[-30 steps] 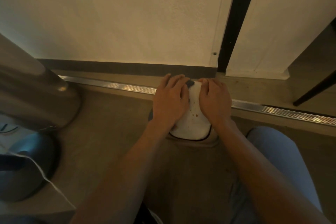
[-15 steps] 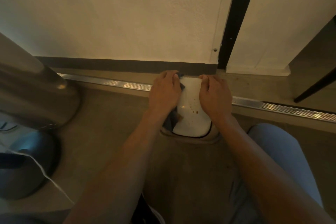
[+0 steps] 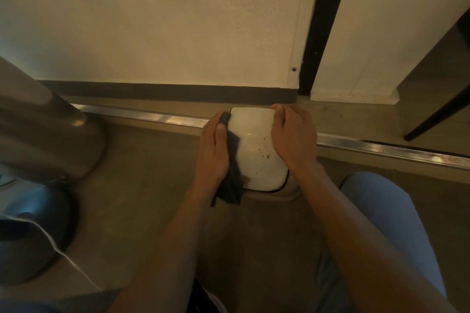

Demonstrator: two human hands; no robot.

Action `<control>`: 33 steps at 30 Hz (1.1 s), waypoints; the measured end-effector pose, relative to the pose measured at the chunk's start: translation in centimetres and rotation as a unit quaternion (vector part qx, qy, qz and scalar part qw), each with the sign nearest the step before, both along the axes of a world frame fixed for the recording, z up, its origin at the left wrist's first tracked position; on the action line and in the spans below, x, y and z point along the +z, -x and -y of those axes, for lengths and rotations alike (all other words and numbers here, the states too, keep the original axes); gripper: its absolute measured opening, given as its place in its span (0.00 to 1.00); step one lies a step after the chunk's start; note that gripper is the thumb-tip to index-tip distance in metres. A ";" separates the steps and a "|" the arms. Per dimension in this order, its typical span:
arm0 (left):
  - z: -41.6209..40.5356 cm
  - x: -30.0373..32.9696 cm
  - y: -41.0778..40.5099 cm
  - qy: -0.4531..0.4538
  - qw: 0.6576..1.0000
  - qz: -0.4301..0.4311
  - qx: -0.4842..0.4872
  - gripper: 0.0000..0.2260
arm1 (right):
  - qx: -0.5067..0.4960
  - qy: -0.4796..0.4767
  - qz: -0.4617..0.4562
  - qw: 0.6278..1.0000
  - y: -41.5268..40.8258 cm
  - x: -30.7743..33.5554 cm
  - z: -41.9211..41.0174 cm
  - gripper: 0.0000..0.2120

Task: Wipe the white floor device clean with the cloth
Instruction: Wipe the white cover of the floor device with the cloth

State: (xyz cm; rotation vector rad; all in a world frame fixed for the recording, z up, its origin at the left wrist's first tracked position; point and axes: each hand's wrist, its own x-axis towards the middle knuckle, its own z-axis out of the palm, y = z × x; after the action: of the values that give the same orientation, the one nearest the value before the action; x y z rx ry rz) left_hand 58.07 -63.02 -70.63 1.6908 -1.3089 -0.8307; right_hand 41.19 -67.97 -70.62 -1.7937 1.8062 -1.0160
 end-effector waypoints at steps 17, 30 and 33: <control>-1.3 -1.1 -0.4 0.113 0.979 0.142 -0.097 0.17 | -0.016 -0.008 0.008 1.000 -0.2 0.0 0.0 0.16; 8.7 2.7 1.1 -0.085 0.964 0.249 -0.047 0.17 | -0.004 -0.013 -0.017 1.000 -0.2 0.3 -0.1 0.13; 6.8 2.2 2.9 0.037 0.928 0.363 -0.073 0.17 | -0.004 -0.011 -0.022 1.000 -0.3 0.1 -0.1 0.13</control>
State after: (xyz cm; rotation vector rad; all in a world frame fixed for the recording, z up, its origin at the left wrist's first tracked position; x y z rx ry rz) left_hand 55.14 -69.84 -68.47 1.9364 -1.9442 -0.2062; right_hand 41.52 -67.86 -70.53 -1.8099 1.8456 -0.9620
